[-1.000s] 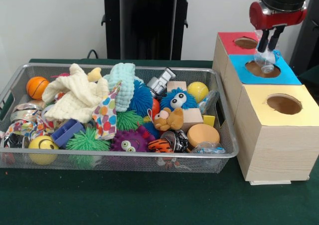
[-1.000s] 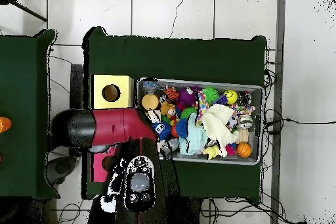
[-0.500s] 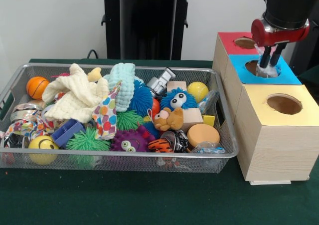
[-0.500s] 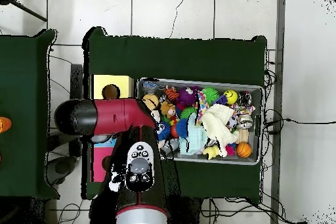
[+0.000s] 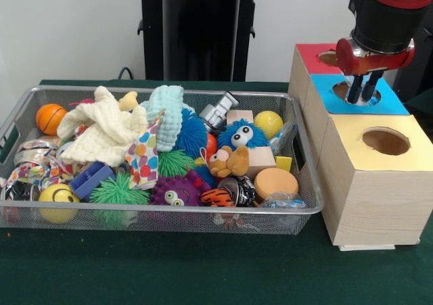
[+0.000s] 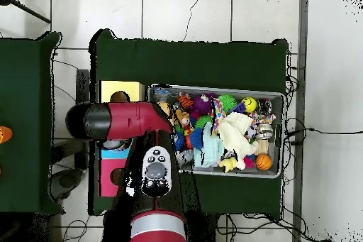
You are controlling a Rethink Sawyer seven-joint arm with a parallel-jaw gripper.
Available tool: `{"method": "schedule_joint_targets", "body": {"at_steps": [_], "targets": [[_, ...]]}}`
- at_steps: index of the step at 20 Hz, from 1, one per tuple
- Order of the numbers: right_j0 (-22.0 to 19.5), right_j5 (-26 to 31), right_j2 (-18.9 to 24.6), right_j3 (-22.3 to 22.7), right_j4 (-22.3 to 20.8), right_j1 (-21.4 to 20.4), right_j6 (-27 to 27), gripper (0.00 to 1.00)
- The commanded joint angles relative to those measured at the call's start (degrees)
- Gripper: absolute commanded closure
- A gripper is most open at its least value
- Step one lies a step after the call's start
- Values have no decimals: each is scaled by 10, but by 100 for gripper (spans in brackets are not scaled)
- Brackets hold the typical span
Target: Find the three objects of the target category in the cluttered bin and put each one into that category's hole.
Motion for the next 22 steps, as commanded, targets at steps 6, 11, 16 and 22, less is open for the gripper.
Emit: {"method": "schedule_joint_targets", "body": {"at_steps": [6,11,16,22], "targets": [[-22,-3,27,12,-1,6,67,100],[-22,-5,28,18,-1,1,66,100],[-20,-6,28,16,-1,4,67,100],[-19,-14,30,21,1,1,69,100]]}}
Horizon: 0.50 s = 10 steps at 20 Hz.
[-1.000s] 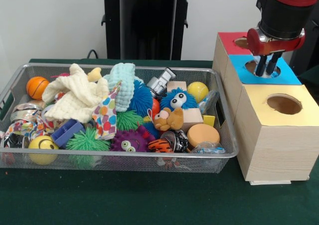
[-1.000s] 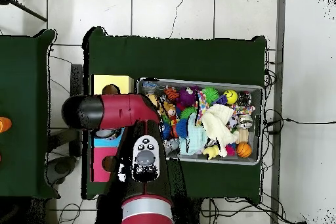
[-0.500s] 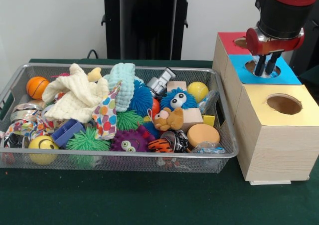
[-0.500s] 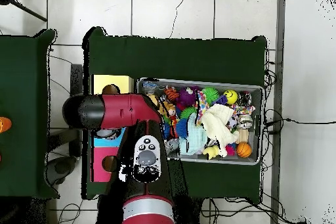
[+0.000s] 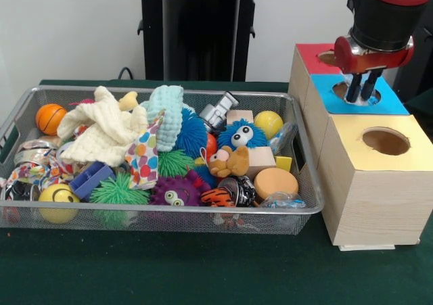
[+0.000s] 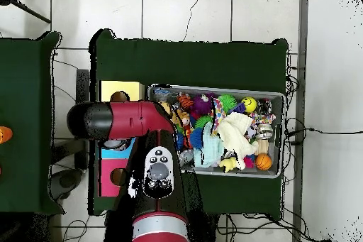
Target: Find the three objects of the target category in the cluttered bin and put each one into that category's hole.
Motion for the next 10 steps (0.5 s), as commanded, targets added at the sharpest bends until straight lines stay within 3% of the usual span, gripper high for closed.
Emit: {"method": "schedule_joint_targets", "body": {"at_steps": [1,10], "targets": [[-16,-10,31,27,5,6,71,100],[-16,-15,28,15,-6,11,66,100]]}}
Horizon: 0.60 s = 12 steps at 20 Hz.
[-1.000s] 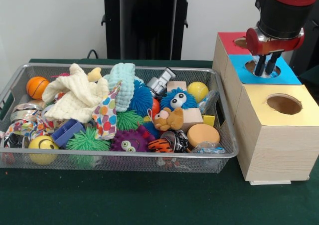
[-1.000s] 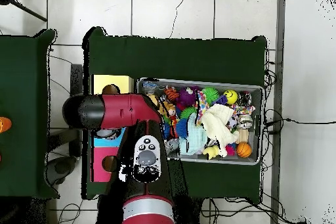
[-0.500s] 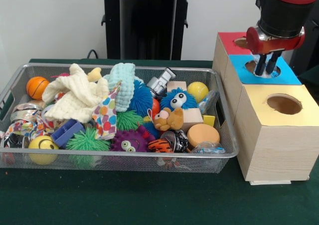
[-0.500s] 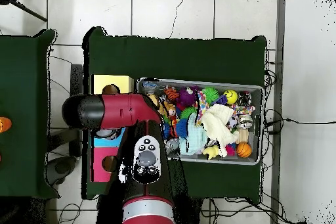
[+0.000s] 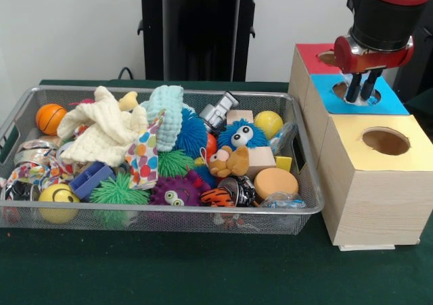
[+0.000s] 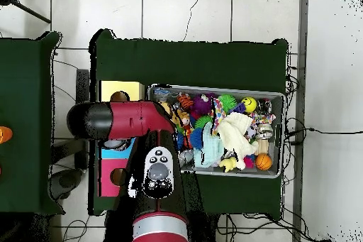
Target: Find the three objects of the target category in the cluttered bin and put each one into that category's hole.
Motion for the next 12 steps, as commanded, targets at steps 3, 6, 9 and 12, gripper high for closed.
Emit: {"method": "schedule_joint_targets", "body": {"at_steps": [3,6,9,12], "targets": [[-15,-20,28,17,-3,11,70,100],[-15,-28,30,20,-2,12,71,100],[-19,-33,32,23,-1,15,69,100],[-23,-48,35,23,-3,24,65,100]]}}
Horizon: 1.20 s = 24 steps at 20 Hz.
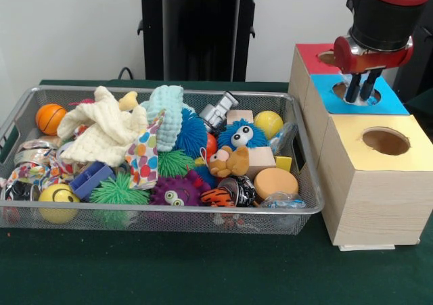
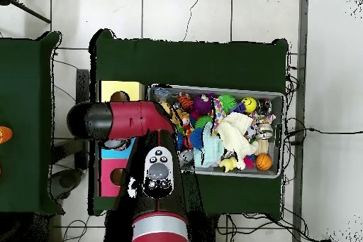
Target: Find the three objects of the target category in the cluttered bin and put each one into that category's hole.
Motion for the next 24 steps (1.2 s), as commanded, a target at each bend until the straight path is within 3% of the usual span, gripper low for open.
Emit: {"method": "schedule_joint_targets", "body": {"at_steps": [1,8,13,18,24], "targets": [[-25,-61,37,24,-3,32,65,100],[-23,-177,39,20,-19,98,85,100],[-20,-148,32,43,-17,66,87,100],[-23,-179,36,45,-19,82,90,100],[-20,-88,28,70,-4,11,81,100]]}}
